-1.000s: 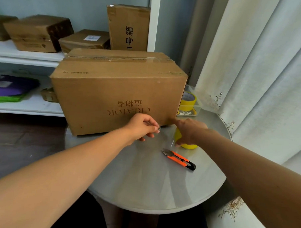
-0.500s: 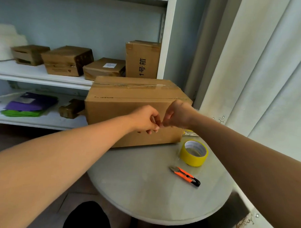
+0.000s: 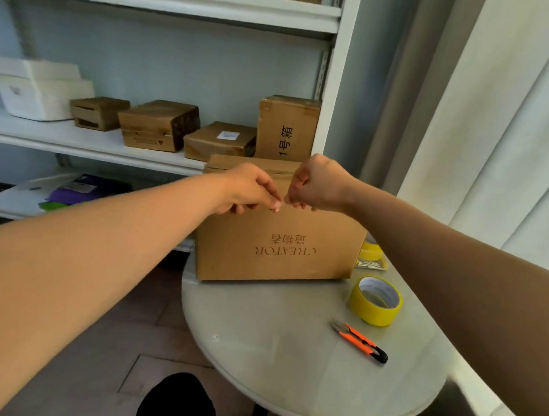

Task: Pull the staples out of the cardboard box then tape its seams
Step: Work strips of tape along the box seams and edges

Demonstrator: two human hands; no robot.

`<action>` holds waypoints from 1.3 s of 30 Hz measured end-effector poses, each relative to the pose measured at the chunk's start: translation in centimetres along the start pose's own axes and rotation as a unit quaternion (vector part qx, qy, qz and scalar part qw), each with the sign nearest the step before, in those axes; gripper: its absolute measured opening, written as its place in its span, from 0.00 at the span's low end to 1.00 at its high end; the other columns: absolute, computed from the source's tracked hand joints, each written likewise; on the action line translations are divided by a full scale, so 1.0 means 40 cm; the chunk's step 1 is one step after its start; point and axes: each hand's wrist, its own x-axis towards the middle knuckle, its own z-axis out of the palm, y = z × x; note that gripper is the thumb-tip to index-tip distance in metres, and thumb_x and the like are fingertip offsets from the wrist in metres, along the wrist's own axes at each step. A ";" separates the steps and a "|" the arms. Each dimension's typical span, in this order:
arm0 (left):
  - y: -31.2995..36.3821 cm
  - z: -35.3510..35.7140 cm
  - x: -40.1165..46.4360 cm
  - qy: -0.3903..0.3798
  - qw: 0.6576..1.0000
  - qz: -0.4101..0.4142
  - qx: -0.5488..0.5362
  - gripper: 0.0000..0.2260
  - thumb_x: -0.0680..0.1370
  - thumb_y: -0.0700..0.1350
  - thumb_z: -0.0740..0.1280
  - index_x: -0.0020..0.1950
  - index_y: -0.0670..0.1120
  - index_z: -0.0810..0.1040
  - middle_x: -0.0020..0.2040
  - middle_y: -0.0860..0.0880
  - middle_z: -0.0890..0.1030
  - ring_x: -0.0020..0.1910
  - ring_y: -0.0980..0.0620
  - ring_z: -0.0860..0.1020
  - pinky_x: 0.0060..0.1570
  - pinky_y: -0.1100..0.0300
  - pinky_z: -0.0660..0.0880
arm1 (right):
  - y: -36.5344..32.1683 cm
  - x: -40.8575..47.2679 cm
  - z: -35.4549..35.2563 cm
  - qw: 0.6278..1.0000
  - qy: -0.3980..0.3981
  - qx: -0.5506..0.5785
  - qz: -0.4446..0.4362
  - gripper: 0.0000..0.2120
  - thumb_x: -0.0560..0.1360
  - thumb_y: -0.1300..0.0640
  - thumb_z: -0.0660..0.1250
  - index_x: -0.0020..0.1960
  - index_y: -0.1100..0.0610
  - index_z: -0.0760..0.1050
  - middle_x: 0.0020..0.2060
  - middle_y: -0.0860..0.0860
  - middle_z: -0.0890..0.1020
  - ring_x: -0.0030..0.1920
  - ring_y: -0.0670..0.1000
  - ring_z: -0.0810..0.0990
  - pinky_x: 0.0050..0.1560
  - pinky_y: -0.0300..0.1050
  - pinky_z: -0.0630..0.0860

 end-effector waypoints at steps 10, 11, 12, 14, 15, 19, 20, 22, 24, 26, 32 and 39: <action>-0.076 -0.239 -0.049 0.132 0.983 -0.123 -0.006 0.07 0.75 0.37 0.70 0.51 0.45 0.79 0.37 0.47 0.75 0.29 0.57 0.67 0.18 0.70 0.60 | -0.098 0.047 -0.018 0.986 0.095 0.133 -0.021 0.03 0.76 0.59 0.67 0.45 0.58 0.79 0.42 0.52 0.82 0.43 0.49 0.81 0.45 0.45 0.81; -0.074 -0.235 -0.051 0.115 0.988 -0.106 0.006 0.05 0.75 0.38 0.69 0.50 0.46 0.79 0.38 0.47 0.76 0.30 0.57 0.68 0.18 0.70 0.61 | -0.114 0.054 -0.006 0.987 0.075 0.141 -0.026 0.04 0.77 0.58 0.67 0.47 0.58 0.80 0.42 0.52 0.83 0.43 0.49 0.82 0.45 0.44 0.81; -0.066 -0.223 -0.049 0.090 0.991 -0.094 0.018 0.05 0.76 0.38 0.68 0.50 0.46 0.79 0.40 0.47 0.79 0.30 0.58 0.69 0.19 0.70 0.61 | -0.126 0.056 0.006 0.987 0.063 0.145 -0.035 0.06 0.77 0.57 0.67 0.50 0.59 0.80 0.44 0.53 0.83 0.44 0.49 0.82 0.46 0.44 0.81; -0.058 -0.215 -0.043 0.043 0.995 -0.083 0.039 0.05 0.77 0.38 0.67 0.51 0.46 0.79 0.45 0.48 0.83 0.31 0.59 0.71 0.19 0.70 0.62 | -0.156 0.068 0.029 0.986 0.051 0.149 -0.049 0.10 0.75 0.56 0.69 0.55 0.60 0.80 0.47 0.53 0.83 0.46 0.50 0.82 0.49 0.46 0.80; -0.056 -0.212 -0.038 0.027 0.995 -0.079 0.047 0.05 0.77 0.38 0.66 0.51 0.46 0.79 0.46 0.48 0.83 0.31 0.59 0.72 0.20 0.70 0.62 | -0.164 0.073 0.036 0.986 0.044 0.150 -0.048 0.12 0.75 0.56 0.70 0.55 0.60 0.80 0.47 0.54 0.83 0.47 0.50 0.82 0.51 0.47 0.80; -0.066 -0.200 -0.020 -0.002 0.996 -0.056 0.068 0.05 0.77 0.38 0.66 0.49 0.48 0.79 0.47 0.48 0.84 0.31 0.60 0.71 0.20 0.70 0.63 | -0.160 0.089 0.047 0.988 -0.001 0.154 -0.010 0.12 0.72 0.53 0.73 0.50 0.60 0.81 0.43 0.54 0.84 0.44 0.50 0.83 0.47 0.46 0.81; -0.069 -0.196 -0.014 -0.007 0.996 -0.049 0.070 0.06 0.76 0.38 0.67 0.48 0.48 0.79 0.47 0.48 0.84 0.31 0.59 0.71 0.20 0.70 0.62 | -0.156 0.090 0.049 0.988 -0.003 0.153 -0.004 0.10 0.72 0.54 0.73 0.48 0.60 0.81 0.42 0.54 0.85 0.43 0.49 0.83 0.45 0.44 0.81; -0.073 -0.190 -0.004 -0.014 0.997 -0.039 0.067 0.06 0.76 0.38 0.68 0.48 0.48 0.79 0.47 0.48 0.84 0.32 0.59 0.71 0.21 0.70 0.62 | -0.149 0.093 0.053 0.988 0.001 0.151 0.000 0.07 0.72 0.57 0.73 0.45 0.60 0.80 0.41 0.54 0.84 0.40 0.47 0.83 0.41 0.40 0.80; -0.076 -0.182 0.004 -0.019 0.997 -0.036 0.067 0.06 0.76 0.38 0.68 0.49 0.48 0.79 0.46 0.48 0.83 0.32 0.59 0.71 0.22 0.70 0.62 | -0.143 0.097 0.060 0.990 0.004 0.139 -0.003 0.05 0.72 0.58 0.72 0.44 0.59 0.80 0.41 0.54 0.84 0.39 0.47 0.83 0.42 0.40 0.80; -0.078 -0.176 0.012 -0.022 0.997 -0.041 0.063 0.06 0.75 0.38 0.68 0.49 0.48 0.79 0.45 0.49 0.83 0.32 0.59 0.71 0.21 0.70 0.62 | -0.140 0.103 0.065 0.993 0.004 0.118 -0.009 0.04 0.73 0.58 0.72 0.44 0.59 0.81 0.40 0.54 0.84 0.41 0.49 0.83 0.47 0.45 0.81; -0.084 -0.217 0.037 0.009 0.986 -0.137 -0.094 0.10 0.72 0.40 0.72 0.52 0.46 0.80 0.41 0.50 0.79 0.28 0.59 0.68 0.18 0.72 0.59 | -0.159 0.119 0.083 0.990 0.115 0.063 -0.055 0.08 0.74 0.54 0.70 0.48 0.57 0.80 0.41 0.51 0.82 0.42 0.50 0.81 0.47 0.49 0.82; -0.138 -0.301 0.005 0.070 0.979 -0.154 -0.115 0.11 0.72 0.39 0.72 0.54 0.46 0.80 0.40 0.49 0.78 0.31 0.58 0.69 0.18 0.72 0.61 | -0.197 0.112 0.058 0.964 0.108 0.244 -0.001 0.06 0.76 0.57 0.68 0.44 0.59 0.79 0.38 0.50 0.81 0.38 0.45 0.78 0.36 0.38 0.76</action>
